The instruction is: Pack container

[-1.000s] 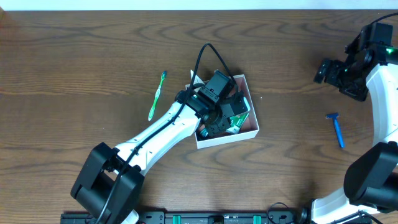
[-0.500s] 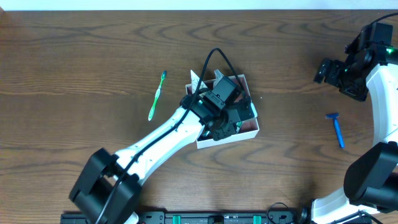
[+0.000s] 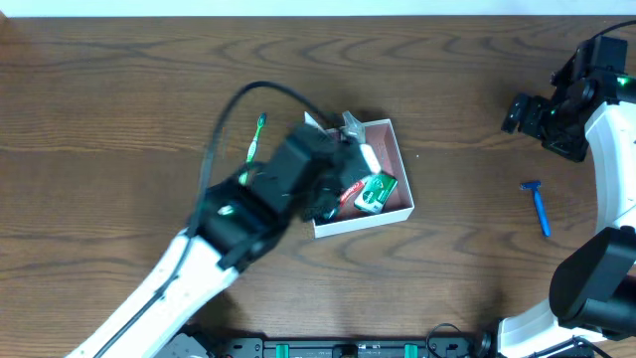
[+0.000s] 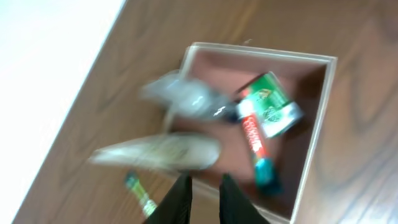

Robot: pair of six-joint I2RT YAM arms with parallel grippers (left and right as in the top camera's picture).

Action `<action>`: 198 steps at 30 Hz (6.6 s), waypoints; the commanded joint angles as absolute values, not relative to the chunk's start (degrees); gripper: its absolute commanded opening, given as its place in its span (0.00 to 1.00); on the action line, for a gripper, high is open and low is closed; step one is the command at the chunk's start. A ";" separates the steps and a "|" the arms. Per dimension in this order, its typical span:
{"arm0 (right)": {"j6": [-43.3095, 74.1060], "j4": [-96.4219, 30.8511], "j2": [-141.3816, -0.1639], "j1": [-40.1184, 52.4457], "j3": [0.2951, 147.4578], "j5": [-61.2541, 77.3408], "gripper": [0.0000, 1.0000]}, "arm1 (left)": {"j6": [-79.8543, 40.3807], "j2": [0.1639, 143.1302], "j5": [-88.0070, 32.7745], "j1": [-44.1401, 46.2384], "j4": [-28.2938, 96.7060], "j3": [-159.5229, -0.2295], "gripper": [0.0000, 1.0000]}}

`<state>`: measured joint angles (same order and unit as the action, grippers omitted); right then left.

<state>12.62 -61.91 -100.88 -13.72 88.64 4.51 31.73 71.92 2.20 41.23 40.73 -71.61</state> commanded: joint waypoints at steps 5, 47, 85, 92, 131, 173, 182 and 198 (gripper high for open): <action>13.26 -61.93 -101.16 -14.20 88.42 4.69 0.99 | 26.65 70.17 7.55 28.93 44.77 -71.99 0.17; 13.26 -61.93 -101.16 -14.20 88.42 4.69 0.99 | 11.66 110.59 0.38 8.69 32.86 -71.94 0.37; 13.26 -61.93 -101.16 -14.20 88.42 4.69 0.99 | 11.60 115.04 -2.61 8.64 31.97 -71.35 0.36; 13.26 -61.93 -101.16 -14.20 88.42 4.69 0.99 | 11.62 115.52 -2.59 8.64 31.92 -71.35 0.19; 13.26 -61.93 -101.16 -14.20 88.42 4.71 0.99 | -14.00 56.53 -16.32 15.86 31.62 -75.61 0.06; 13.26 -61.93 -101.16 -14.20 88.42 4.69 0.99 | -14.33 102.56 13.15 51.57 24.47 -75.64 0.11; 13.26 -61.93 -101.16 -14.20 88.42 4.69 0.99 | -14.41 102.76 13.17 51.44 24.08 -75.61 0.09; 13.26 -61.93 -101.16 -14.20 88.42 4.69 0.99 | -11.03 95.92 6.48 51.83 24.10 -75.64 0.54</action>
<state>12.62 -61.91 -100.88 -13.72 88.64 4.51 -12.34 100.03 10.02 51.59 24.16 -75.13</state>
